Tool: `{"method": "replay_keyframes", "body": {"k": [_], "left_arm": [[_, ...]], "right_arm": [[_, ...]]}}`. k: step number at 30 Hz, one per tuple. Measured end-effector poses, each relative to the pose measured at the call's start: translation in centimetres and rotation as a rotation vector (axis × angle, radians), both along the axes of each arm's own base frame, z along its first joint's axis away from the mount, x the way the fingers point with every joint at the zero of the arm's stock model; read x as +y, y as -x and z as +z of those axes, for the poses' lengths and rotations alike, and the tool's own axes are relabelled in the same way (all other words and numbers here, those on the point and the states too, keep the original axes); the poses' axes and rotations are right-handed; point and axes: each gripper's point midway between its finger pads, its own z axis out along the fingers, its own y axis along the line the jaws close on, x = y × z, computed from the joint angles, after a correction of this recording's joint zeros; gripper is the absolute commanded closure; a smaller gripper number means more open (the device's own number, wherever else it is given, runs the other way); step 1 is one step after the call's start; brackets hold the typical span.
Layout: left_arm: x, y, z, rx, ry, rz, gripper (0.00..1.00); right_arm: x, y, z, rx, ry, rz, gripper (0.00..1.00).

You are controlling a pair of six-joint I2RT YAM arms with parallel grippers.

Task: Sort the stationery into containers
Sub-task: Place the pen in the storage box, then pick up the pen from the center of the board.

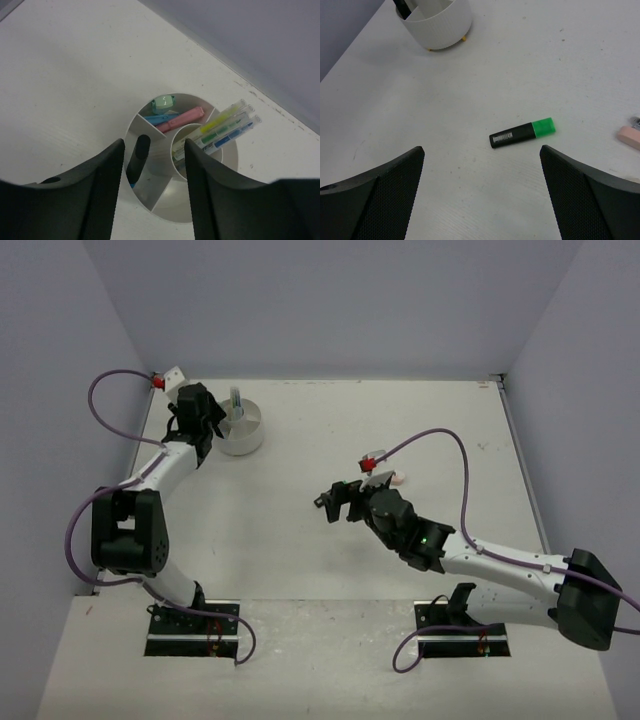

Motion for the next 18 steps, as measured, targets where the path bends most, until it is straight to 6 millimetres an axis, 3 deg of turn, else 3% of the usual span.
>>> {"method": "replay_keyframes", "body": {"k": [4, 7, 9, 12, 15, 18], "left_arm": [[-0.2, 0.5, -0.8, 0.005, 0.034, 0.004, 0.16], [-0.4, 1.8, -1.2, 0.01, 0.062, 0.002, 0.06], [-0.7, 2.6, -0.3, -0.006, 0.079, -0.011, 0.0], [-1.7, 3.9, 2.9, -0.071, 0.116, -0.065, 0.0], [-2.9, 6.8, 9.1, -0.218, 0.139, -0.142, 0.0], [-4.4, 10.1, 13.9, -0.354, 0.13, -0.236, 0.0]], "right_arm": [[0.2, -0.6, -1.1, 0.052, 0.012, -0.015, 0.01], [0.4, -2.4, -2.4, 0.147, 0.036, -0.072, 0.01], [1.0, -4.0, -3.0, 0.219, 0.044, -0.12, 0.01], [2.2, -7.0, -4.1, 0.366, 0.066, -0.232, 0.03], [4.0, -9.8, -5.9, 0.475, 0.067, -0.302, 0.16], [3.4, -9.9, -9.0, 0.59, 0.095, -0.393, 0.24]]}}
